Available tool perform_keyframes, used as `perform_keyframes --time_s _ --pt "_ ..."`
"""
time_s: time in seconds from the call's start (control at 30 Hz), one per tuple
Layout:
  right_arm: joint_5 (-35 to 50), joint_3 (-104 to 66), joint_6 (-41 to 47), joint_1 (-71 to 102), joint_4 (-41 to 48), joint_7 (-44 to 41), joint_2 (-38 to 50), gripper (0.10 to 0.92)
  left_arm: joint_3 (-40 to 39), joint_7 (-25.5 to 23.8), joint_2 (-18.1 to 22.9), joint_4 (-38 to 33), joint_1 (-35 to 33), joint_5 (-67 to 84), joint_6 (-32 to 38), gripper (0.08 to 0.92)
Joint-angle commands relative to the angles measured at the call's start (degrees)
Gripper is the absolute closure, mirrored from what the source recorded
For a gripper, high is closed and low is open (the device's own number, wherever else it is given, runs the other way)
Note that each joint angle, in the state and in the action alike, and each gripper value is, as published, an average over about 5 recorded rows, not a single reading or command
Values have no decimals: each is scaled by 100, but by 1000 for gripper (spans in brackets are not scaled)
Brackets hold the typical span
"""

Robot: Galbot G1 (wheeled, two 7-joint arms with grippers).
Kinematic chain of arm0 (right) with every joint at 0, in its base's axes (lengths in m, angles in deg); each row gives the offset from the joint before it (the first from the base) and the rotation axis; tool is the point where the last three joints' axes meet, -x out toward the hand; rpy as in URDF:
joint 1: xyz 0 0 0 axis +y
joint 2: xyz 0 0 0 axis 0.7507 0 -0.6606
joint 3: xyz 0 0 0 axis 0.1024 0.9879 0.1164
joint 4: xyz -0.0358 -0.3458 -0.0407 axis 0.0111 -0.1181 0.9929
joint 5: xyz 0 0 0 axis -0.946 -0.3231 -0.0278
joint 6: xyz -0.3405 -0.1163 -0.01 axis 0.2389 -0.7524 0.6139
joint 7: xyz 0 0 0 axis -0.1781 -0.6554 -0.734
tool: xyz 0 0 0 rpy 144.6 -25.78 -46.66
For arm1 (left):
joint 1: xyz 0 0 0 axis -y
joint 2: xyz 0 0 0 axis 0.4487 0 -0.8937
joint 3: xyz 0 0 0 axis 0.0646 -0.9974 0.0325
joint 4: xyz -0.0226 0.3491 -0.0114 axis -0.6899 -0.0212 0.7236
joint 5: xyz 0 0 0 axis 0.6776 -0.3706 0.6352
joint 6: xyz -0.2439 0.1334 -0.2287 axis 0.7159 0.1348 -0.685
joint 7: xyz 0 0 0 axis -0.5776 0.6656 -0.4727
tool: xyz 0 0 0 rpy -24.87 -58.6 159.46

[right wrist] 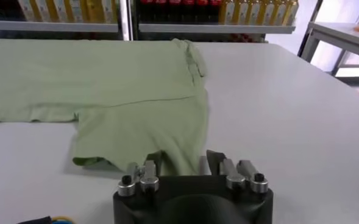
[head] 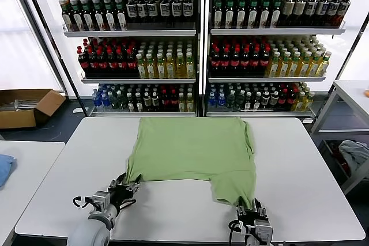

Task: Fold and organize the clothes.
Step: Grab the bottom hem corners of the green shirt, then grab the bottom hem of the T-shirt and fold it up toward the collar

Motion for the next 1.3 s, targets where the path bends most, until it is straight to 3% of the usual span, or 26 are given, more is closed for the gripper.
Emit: perform_keyframes --time_s 0.03,0.27,0.43,0.53,0.83,1.3 --pt "73 -60 5 56 20 -26 -103 714 -49 20 77 -124 -61 57 -116 537" --pt "53 -108 -178 100 -260 -190 129 899 88 19 141 -607 -229 212 -79 736" --pt "46 -130 -275 86 -341 -222 156 915 104 20 195 -746 -249 245 -85 874" --pt "-16 -124 -365 101 -465 -274 153 915 132 17 246 -771 -263 254 -37 912" --pt "-247 -295 -967 200 -933 -562 66 915 129 -30 420 -1125 -300 277 183 917" --pt "-108 -514 -897 -1366 -179 -653 254 915 -3 0 223 -110 1049 598 509 917"
